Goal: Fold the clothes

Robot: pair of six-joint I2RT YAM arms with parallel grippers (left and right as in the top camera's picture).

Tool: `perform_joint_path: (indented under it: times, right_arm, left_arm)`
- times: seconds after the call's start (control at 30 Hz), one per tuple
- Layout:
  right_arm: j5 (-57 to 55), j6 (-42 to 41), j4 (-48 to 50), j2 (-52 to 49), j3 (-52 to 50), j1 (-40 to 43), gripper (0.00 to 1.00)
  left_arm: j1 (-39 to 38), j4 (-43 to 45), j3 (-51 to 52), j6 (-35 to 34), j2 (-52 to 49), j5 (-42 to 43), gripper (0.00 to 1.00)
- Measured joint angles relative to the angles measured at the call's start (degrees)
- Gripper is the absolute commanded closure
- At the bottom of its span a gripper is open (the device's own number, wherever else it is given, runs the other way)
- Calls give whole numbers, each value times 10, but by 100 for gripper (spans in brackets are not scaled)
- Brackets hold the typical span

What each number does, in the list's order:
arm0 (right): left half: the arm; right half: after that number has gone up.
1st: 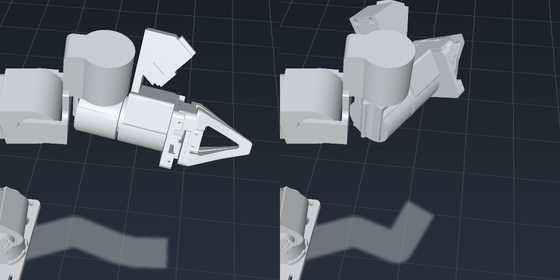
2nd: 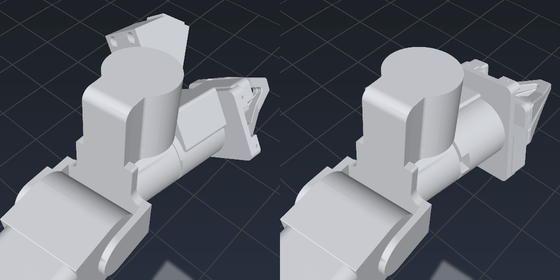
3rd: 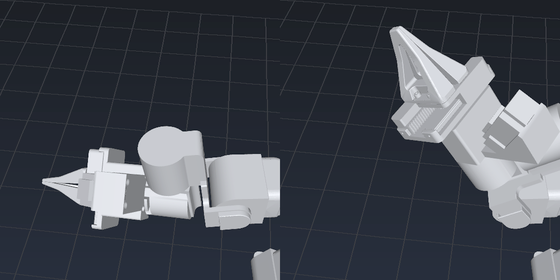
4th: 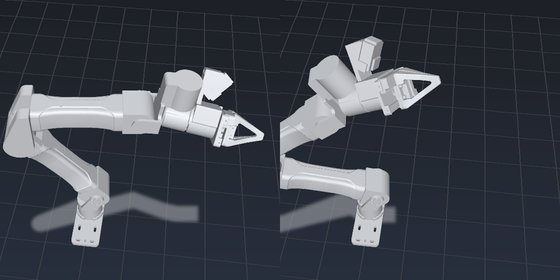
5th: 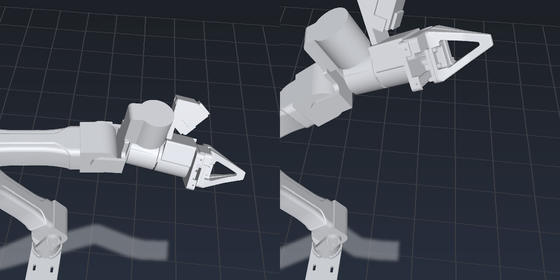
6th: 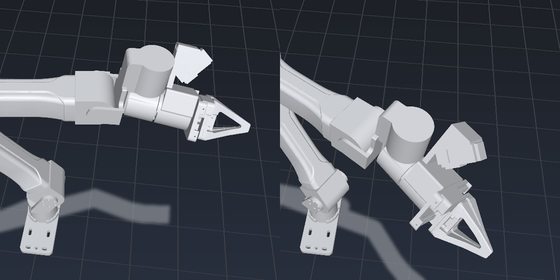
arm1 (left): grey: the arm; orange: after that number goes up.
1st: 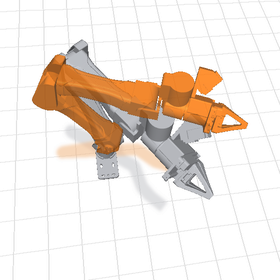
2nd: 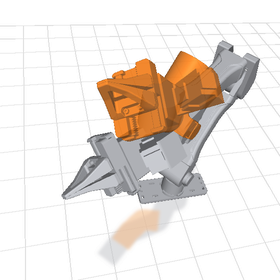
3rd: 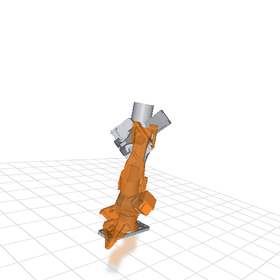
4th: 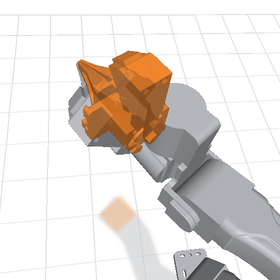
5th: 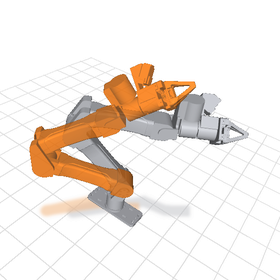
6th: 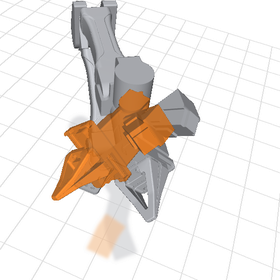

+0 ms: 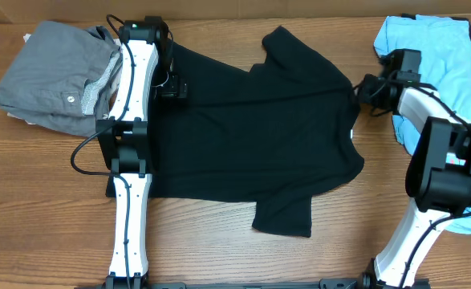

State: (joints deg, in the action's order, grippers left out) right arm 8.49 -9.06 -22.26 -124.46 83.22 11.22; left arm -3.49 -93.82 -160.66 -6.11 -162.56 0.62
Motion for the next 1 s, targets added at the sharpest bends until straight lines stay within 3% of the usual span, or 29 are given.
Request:
perform_joint_path:
  times: [0.1, 0.27, 0.47, 0.6, 0.83, 1.0]
  right_arm:
    - [-2, -15, -29, 5, 3, 9, 71]
    - [16, -17, -48, 11, 5, 12, 57]
    - [47, 15, -69, 17, 19, 1, 44]
    - [51, 39, -41, 20, 64, -35, 32]
    - [33, 60, 59, 33, 81, -115, 30]
    - [28, 61, 92, 32, 81, -129, 31]
  left_arm:
    - [0, 0, 0, 0, 0, 0, 0]
    - [0, -10, -19, 0, -7, 1, 0]
    - [3, -24, -138, 3, -52, 9, 0]
    - [2, 16, -177, 5, -52, 17, 0]
    - [-7, 103, -181, 25, -50, 29, 0]
    - [-26, 190, -181, 39, -50, 42, 1]
